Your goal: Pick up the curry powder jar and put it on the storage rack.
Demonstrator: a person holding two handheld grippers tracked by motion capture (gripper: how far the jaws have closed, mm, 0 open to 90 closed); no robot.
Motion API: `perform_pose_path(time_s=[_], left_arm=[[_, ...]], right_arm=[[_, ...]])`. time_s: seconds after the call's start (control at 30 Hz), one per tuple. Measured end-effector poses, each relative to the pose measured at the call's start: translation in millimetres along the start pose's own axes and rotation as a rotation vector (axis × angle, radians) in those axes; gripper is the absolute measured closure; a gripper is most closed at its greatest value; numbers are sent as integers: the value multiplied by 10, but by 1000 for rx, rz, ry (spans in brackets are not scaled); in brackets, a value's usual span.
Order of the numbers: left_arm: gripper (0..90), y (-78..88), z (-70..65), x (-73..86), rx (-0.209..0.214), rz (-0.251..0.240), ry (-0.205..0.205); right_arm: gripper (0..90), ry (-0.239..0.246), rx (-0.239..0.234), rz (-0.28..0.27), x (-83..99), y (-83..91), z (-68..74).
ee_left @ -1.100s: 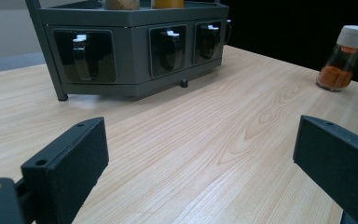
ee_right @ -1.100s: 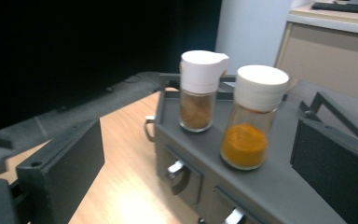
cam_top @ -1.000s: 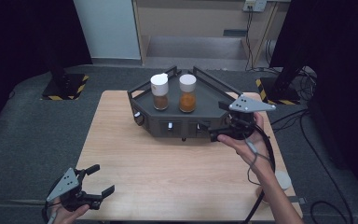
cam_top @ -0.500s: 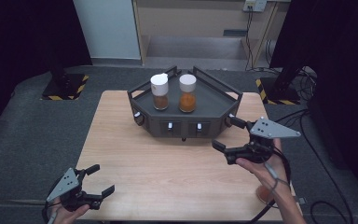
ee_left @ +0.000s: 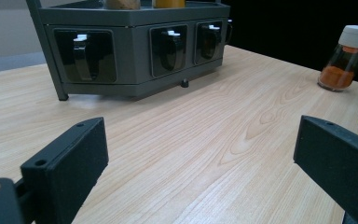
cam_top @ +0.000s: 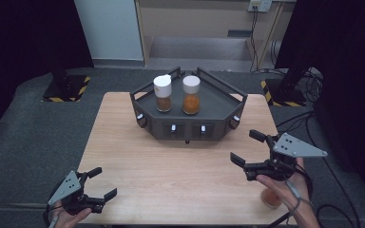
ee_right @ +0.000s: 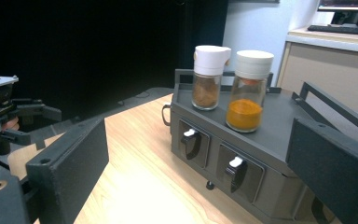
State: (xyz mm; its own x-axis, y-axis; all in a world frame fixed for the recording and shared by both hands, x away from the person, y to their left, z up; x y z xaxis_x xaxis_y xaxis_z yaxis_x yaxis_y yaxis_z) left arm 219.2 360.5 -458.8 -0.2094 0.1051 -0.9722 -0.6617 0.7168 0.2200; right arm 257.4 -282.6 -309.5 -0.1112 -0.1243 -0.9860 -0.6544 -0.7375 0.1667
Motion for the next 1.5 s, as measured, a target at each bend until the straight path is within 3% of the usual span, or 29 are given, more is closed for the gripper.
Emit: perform_pose_path(time_s=[0.4, 0.53, 1.13, 1.33, 1.4, 1.5], left_arm=[[17, -12, 2, 1, 2, 2, 1], [17, -9, -4, -2, 4, 3, -2], [17, -6, -8, -2, 0, -3, -2], [17, -1, -13, -5, -2, -3, -5], [18, 6, -13, -1, -2, -5, -5], [18, 3, -14, -4, -3, -2, -5]], right_arm=[[60, -14, 52, -11, 127, 333, 59], [60, -21, 90, -15, 187, 497, 78], [77, -51, 349, -51, 749, 1205, 245], [69, -45, 418, -22, 962, 1285, 363], [64, -63, 410, -16, 1044, 1288, 395], [64, -45, 420, 8, 1146, 1273, 452]])
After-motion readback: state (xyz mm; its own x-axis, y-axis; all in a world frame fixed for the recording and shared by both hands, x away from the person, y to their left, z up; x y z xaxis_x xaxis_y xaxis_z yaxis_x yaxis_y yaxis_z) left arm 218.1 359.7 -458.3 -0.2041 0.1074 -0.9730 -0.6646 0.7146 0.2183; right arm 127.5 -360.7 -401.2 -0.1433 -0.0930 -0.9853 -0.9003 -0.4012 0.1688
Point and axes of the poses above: each handheld gripper's, and its own axes: y roughly backward along the jaws, x roughly out of its underside, z roughly to its left, the point moved 7 cm from there along -y, roughly forward along the jaws, and after that the axes turned 1 degree about -z, right-handed, at the moved point
